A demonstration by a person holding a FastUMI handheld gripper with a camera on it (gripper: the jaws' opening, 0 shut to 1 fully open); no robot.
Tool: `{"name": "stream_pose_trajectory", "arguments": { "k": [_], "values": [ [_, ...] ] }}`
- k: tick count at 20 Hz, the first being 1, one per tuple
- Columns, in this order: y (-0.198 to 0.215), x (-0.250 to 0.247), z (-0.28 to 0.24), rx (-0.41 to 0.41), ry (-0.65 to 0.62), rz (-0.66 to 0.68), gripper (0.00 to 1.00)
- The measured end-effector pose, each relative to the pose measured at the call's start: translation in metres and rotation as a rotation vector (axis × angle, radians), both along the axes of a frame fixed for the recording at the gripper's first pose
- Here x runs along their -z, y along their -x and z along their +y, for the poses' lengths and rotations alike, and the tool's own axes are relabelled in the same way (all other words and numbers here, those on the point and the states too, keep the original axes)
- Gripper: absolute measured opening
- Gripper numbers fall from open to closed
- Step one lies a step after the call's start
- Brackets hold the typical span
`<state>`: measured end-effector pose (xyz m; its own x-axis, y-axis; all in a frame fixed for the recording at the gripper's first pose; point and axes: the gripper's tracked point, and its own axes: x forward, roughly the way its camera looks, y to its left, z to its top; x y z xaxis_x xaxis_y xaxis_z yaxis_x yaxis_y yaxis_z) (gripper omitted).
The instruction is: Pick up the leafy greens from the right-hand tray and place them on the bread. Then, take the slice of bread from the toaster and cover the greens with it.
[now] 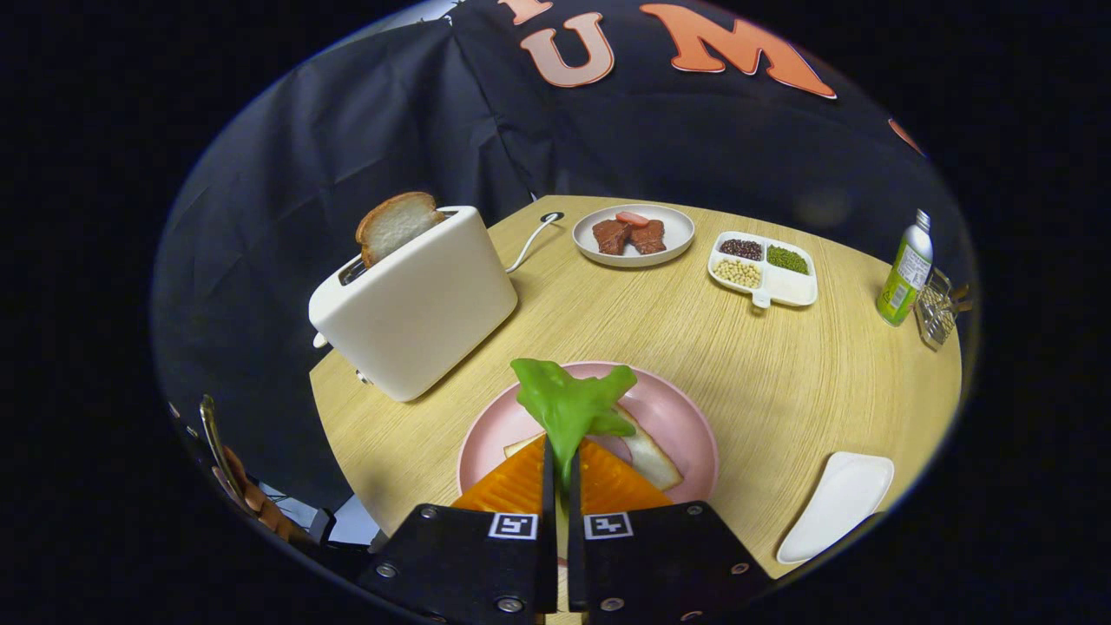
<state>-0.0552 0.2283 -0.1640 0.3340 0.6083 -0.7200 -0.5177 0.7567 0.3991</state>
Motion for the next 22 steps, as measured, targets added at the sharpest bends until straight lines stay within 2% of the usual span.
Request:
{"name": "stream_pose_trajectory", "arguments": {
  "k": [8,13,15,17,18,22],
  "values": [
    [0.004,0.029,0.002,-0.013,0.038,0.054,0.08],
    [0.001,0.029,-0.002,0.000,0.040,0.057,0.14],
    [-0.001,0.026,-0.005,0.008,0.040,0.052,0.19],
    [-0.004,0.018,-0.006,0.011,0.032,0.035,0.29],
    [-0.006,0.014,-0.008,0.012,0.033,0.022,0.38],
    [-0.015,-0.002,-0.012,0.011,0.060,-0.036,0.58]
  ]
}}
